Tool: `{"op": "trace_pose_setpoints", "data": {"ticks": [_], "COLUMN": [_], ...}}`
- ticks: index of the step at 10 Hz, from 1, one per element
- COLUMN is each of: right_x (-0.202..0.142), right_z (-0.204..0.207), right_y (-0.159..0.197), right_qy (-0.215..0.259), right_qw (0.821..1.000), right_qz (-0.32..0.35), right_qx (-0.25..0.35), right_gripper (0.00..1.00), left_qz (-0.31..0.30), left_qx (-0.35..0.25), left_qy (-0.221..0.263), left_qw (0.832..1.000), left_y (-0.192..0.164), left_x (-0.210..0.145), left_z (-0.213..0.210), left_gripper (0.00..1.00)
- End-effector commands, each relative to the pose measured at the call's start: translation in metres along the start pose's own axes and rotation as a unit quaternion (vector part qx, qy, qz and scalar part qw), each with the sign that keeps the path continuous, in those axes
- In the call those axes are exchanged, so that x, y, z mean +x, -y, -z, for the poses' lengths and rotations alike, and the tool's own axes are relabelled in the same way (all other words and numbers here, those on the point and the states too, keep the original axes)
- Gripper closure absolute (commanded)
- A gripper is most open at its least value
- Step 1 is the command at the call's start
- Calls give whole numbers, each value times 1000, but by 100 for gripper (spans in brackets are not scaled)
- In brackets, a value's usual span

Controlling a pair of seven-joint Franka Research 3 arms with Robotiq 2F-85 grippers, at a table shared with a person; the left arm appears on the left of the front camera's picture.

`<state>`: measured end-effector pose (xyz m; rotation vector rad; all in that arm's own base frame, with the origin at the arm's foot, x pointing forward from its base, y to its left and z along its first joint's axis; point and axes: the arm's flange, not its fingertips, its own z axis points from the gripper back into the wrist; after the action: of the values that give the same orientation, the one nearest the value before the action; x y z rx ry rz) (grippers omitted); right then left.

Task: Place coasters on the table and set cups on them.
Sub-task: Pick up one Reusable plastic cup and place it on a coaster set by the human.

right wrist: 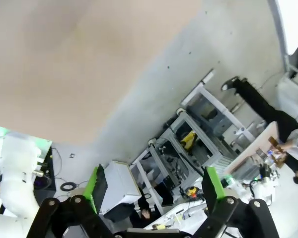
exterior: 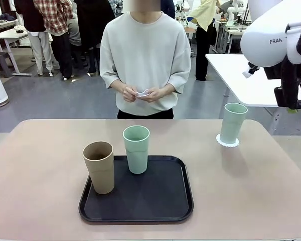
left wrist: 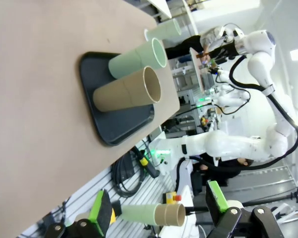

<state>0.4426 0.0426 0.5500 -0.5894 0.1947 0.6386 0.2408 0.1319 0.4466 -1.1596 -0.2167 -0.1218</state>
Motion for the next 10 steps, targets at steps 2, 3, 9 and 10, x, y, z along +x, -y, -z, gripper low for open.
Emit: {"op": "trace_pose_setpoints", "data": {"ticks": [2, 3, 9, 10], "right_x": [-9, -9, 1, 0], "right_z": [-3, -3, 76, 72], "right_y": [-10, -10, -26, -31], "right_qy": [-21, -21, 116, 121], "right_qw": [999, 999, 933, 934], "right_qz": [21, 21, 162, 232], "right_qx": [-31, -31, 300, 242], "right_gripper": [0, 0, 0, 0], "left_qz": [4, 4, 4, 4], "left_qx": [-3, -3, -3, -3], "left_qy": [2, 2, 2, 2], "left_qw": [1000, 1000, 1000, 1000], "left_y": [0, 0, 0, 0], "left_x": [-1, -1, -1, -1], "left_z": [-1, -1, -1, -1], "left_gripper": [0, 0, 0, 0]}}
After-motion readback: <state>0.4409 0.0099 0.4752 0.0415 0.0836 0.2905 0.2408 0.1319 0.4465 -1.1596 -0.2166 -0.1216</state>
